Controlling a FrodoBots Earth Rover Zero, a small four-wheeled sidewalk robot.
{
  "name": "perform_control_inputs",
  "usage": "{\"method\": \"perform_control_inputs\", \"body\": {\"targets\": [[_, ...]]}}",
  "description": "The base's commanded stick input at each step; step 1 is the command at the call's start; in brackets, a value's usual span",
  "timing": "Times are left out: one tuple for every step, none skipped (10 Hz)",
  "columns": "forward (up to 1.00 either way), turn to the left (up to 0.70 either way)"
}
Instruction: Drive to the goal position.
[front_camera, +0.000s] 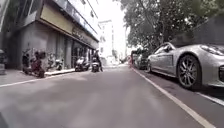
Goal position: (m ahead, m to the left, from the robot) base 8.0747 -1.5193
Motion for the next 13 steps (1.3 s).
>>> {"method": "perform_control_inputs", "body": {"targets": [[0.70, 0.00], [0.70, 0.00], [0.70, 0.00], [0.70, 0.00], [0.70, 0.00], [0.70, 0.00], [0.70, 0.00], [0.70, 0.00], [0.70, 0.00], [0.70, 0.00], [0.70, 0.00], [0.70, 0.00], [0.70, 0.00]]}}
